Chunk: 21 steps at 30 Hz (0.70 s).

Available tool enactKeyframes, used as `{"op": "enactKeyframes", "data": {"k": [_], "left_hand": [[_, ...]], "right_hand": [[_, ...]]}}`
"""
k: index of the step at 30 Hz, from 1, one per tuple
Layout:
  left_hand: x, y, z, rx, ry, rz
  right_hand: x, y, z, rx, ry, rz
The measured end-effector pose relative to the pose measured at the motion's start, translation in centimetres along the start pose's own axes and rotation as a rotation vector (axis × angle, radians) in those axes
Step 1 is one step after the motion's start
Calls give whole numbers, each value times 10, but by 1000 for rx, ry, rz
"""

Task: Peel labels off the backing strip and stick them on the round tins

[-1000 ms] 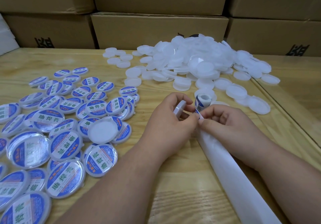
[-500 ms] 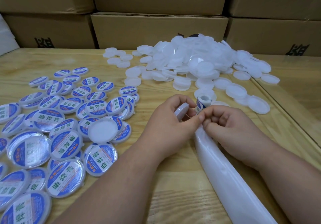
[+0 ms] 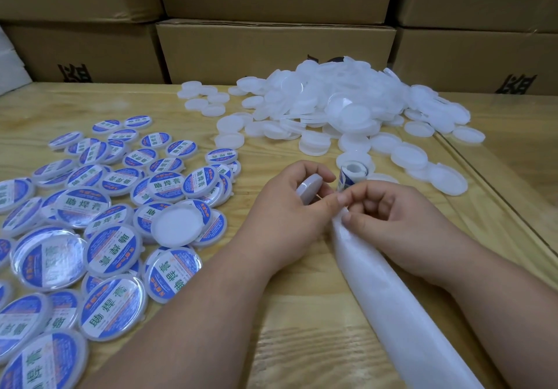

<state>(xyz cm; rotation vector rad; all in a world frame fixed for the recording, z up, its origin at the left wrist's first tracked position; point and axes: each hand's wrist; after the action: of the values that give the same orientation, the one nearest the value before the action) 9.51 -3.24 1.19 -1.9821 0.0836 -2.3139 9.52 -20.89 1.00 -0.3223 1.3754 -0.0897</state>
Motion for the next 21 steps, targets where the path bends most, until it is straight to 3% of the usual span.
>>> {"op": "enactKeyframes", "data": {"k": [7, 15, 18, 21], "left_hand": [[-3, -2, 2, 66, 18, 88], [3, -6, 6, 282, -119, -240], [5, -8, 7, 290, -133, -320], [4, -7, 5, 255, -129, -292]], "right_hand": [[-1, -3, 0, 6, 67, 37], [-3, -3, 2, 49, 153, 151], [0, -1, -1, 126, 59, 116], [4, 5, -2, 270, -164, 57]]}}
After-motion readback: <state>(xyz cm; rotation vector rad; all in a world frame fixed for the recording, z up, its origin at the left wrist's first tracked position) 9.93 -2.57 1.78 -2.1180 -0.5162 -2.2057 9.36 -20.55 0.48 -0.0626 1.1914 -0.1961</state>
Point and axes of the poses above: each hand's wrist, its own z-axis towards the middle knuckle, its own y-axis out of the palm, x = y × z, and after that the axes turned 8 degrees about x, right-handed
